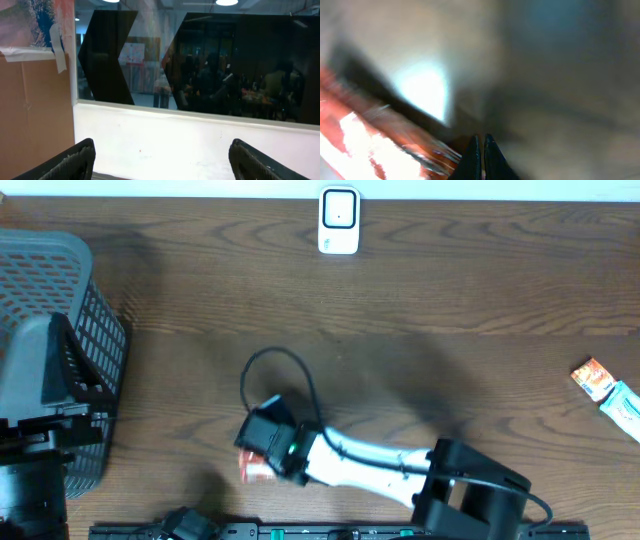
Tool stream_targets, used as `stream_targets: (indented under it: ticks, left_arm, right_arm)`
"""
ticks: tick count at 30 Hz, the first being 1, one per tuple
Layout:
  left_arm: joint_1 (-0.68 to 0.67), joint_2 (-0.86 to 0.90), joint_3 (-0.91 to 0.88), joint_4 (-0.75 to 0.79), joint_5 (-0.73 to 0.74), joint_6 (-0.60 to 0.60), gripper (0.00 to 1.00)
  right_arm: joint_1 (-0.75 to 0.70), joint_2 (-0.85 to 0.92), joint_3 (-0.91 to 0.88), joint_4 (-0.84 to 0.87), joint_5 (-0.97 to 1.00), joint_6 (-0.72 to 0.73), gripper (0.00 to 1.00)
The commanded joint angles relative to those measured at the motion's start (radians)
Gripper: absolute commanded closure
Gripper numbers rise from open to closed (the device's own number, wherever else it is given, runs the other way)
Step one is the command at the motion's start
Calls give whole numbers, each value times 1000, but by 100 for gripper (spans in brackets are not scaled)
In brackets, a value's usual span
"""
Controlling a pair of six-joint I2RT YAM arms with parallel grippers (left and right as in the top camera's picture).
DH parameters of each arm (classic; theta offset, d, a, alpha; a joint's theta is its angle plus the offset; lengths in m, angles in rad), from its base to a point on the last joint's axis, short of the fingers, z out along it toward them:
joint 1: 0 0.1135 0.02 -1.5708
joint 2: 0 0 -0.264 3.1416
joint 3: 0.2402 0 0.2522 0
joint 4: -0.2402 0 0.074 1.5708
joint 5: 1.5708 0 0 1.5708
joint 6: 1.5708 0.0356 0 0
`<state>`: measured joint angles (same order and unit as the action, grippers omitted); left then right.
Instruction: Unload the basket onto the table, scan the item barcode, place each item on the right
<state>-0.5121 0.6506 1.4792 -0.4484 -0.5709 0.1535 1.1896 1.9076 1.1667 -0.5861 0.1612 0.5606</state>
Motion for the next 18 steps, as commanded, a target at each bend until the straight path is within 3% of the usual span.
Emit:
stream_targets:
  ticks: [1, 11, 18]
  left_arm:
    - [3, -6, -3, 1, 5, -10, 14]
    - [3, -6, -3, 0, 5, -10, 14]
    - [3, -6, -3, 0, 5, -10, 14]
  right_arm:
    - [10, -31, 21, -45, 2, 16, 99]
    - [-14, -122, 208, -311, 11, -1, 99]
    - [-3, -126, 155, -298, -181, 66, 99]
